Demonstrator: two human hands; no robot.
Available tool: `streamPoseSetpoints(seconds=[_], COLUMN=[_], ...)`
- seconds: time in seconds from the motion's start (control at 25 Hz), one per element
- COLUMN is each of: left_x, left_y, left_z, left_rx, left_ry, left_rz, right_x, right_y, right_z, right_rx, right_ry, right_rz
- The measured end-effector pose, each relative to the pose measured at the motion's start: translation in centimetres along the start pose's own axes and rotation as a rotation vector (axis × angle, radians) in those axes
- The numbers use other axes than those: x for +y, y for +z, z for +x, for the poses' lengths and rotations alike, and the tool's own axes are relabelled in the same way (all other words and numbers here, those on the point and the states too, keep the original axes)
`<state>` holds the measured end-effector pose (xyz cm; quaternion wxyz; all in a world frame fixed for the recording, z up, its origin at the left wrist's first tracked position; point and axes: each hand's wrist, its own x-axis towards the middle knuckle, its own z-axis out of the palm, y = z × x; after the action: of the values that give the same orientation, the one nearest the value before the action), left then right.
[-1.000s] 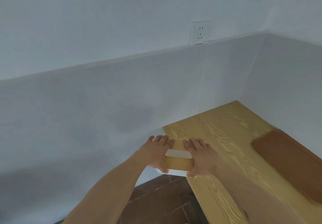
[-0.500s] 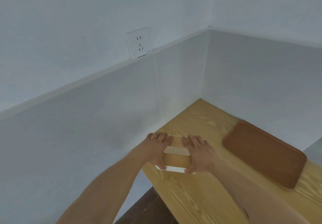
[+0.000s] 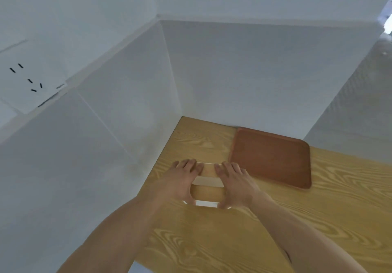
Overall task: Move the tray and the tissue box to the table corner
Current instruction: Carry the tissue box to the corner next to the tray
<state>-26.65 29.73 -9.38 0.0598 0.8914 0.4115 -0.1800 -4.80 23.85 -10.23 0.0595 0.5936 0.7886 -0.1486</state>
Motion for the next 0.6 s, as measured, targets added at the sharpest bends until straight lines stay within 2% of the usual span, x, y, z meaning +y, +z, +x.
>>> streamPoseSetpoints(seconds=[0.2, 0.36, 0.6], left_x=[-5.7, -10.2, -13.4], left_y=[0.0, 0.0, -0.2], left_z=[3.5, 5.5, 8.0], left_rx=[-0.045, -0.065, -0.076], left_ry=[0.068, 0.057, 0.041], left_rz=[0.013, 0.031, 0.025], right_x=[-1.7, -3.3, -3.8], right_y=[-0.1, -0.3, -0.7], right_z=[5.2, 9.7, 14.0], right_rx=[-0.002, 0.006, -0.004], right_ry=[0.097, 0.126, 0.158], right_rz=[0.014, 0.017, 0.027])
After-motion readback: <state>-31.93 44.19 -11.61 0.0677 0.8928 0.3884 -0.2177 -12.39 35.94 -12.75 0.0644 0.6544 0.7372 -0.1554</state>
